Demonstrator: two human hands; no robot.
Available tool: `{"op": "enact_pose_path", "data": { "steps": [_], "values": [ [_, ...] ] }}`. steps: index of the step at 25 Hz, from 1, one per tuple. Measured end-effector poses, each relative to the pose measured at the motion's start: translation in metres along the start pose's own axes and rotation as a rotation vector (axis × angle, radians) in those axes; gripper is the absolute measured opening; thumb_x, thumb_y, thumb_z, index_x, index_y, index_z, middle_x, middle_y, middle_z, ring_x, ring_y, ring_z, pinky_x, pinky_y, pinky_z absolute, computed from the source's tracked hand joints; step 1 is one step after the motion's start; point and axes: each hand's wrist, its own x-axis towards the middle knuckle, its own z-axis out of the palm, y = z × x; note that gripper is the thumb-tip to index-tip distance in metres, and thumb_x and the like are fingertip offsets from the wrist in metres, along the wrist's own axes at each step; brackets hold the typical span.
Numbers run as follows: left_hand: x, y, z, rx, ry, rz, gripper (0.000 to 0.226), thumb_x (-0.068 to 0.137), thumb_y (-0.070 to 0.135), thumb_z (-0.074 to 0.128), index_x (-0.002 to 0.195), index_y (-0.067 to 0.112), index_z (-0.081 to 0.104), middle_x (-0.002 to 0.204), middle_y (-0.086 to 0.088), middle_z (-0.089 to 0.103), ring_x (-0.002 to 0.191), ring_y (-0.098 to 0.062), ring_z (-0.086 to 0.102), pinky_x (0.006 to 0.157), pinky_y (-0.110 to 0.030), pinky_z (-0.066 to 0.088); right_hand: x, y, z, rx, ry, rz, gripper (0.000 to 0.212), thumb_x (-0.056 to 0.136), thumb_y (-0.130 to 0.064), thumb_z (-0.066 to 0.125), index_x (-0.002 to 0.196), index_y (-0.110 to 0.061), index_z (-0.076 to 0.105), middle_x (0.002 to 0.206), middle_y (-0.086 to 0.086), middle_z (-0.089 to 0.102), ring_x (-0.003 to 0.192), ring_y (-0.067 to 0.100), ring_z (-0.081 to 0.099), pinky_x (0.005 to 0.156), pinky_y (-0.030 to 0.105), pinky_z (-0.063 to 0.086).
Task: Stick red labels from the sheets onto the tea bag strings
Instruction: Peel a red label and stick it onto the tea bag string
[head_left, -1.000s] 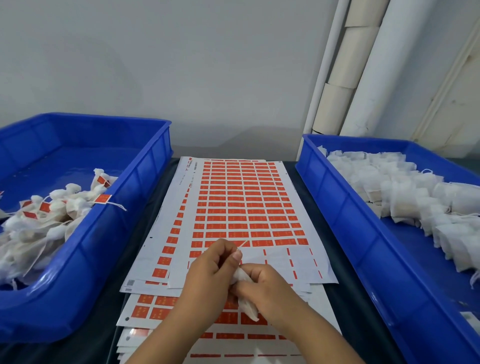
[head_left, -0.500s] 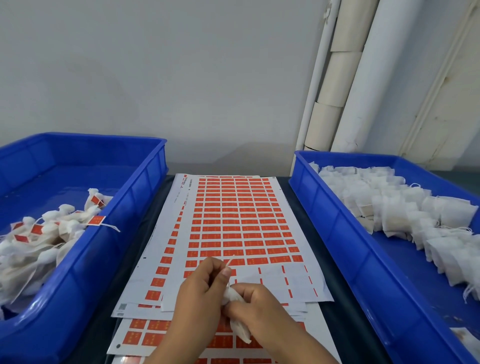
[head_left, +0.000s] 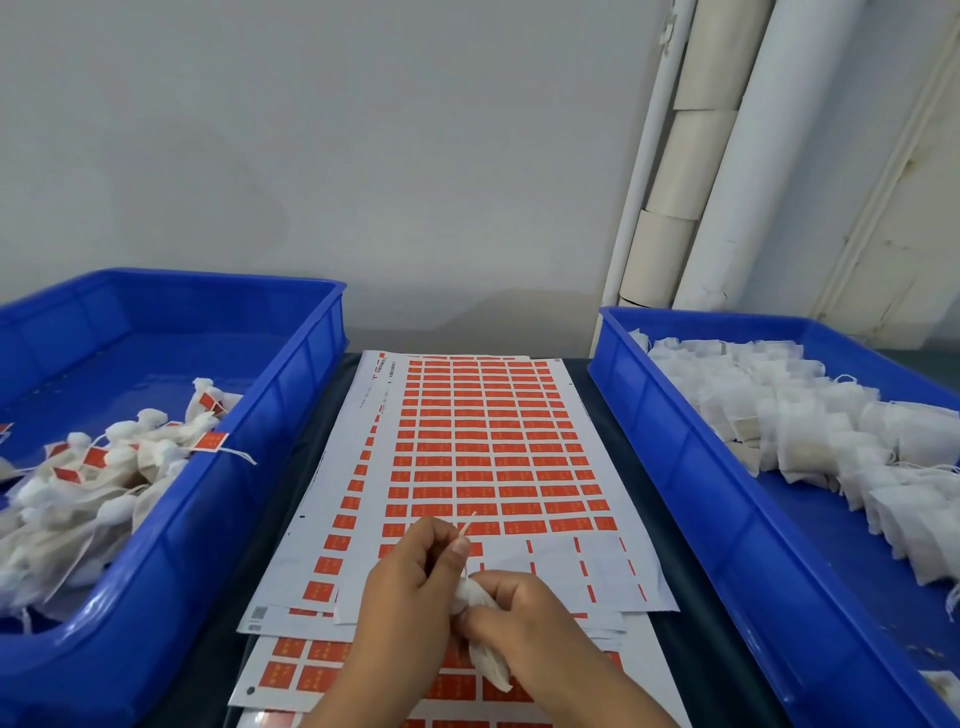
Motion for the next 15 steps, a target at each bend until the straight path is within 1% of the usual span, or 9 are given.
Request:
{"op": "enact_pose_path", "data": {
  "steps": [4, 7, 9, 12, 15],
  "values": [
    [0.0001, 0.0000, -0.0005, 0.015, 0.008, 0.005, 0.013, 0.091, 0.028, 0.055, 0.078, 0.029, 0.057, 0.068, 0.015, 0.061, 0.068, -0.008, 0.060, 0.049, -0.005, 0.038, 0.0012, 0.0013, 0.0011, -0.017, 0.019, 0.027, 0.039, 0.093, -0.024, 0.054, 0.062, -0.042, 0.069, 0.072, -0.014, 0.070, 0.073, 0.000, 0.066, 0.062, 0.009, 0.050],
    [0.0001, 0.0012, -0.0003, 0.029, 0.016, 0.001, 0.013, 0.091, 0.028, 0.056, 0.078, 0.030, 0.056, 0.069, 0.016, 0.061, 0.068, -0.007, 0.060, 0.050, -0.005, 0.038, 0.0007, 0.0005, 0.0014, -0.020, 0.013, 0.020, 0.038, 0.092, -0.025, 0.054, 0.064, -0.043, 0.070, 0.076, -0.010, 0.070, 0.073, 0.001, 0.066, 0.062, 0.009, 0.051],
    [-0.0006, 0.0028, -0.0005, 0.040, 0.021, -0.004, 0.013, 0.091, 0.029, 0.056, 0.078, 0.030, 0.056, 0.069, 0.017, 0.061, 0.068, -0.007, 0.060, 0.050, -0.004, 0.037, 0.0004, -0.0001, 0.0009, -0.019, 0.013, 0.018, 0.038, 0.092, -0.024, 0.054, 0.063, -0.043, 0.070, 0.073, -0.011, 0.070, 0.071, 0.000, 0.066, 0.062, 0.010, 0.051],
    [-0.0009, 0.0032, -0.0010, 0.045, 0.020, -0.006, 0.013, 0.091, 0.029, 0.056, 0.078, 0.030, 0.056, 0.070, 0.017, 0.061, 0.068, -0.007, 0.060, 0.051, -0.004, 0.037, 0.0005, -0.0004, 0.0004, -0.028, 0.022, 0.033, 0.037, 0.093, -0.024, 0.055, 0.062, -0.039, 0.069, 0.070, -0.016, 0.069, 0.072, -0.001, 0.066, 0.060, 0.008, 0.049],
    [-0.0002, 0.0046, -0.0001, 0.030, 0.015, 0.000, 0.013, 0.091, 0.028, 0.055, 0.078, 0.029, 0.056, 0.070, 0.015, 0.061, 0.068, -0.008, 0.060, 0.050, -0.005, 0.038, -0.0002, -0.0014, -0.0004, -0.034, 0.020, 0.022, 0.031, 0.093, -0.023, 0.055, 0.067, -0.035, 0.069, 0.070, -0.015, 0.069, 0.071, 0.000, 0.066, 0.061, 0.009, 0.049]
  ]
}}
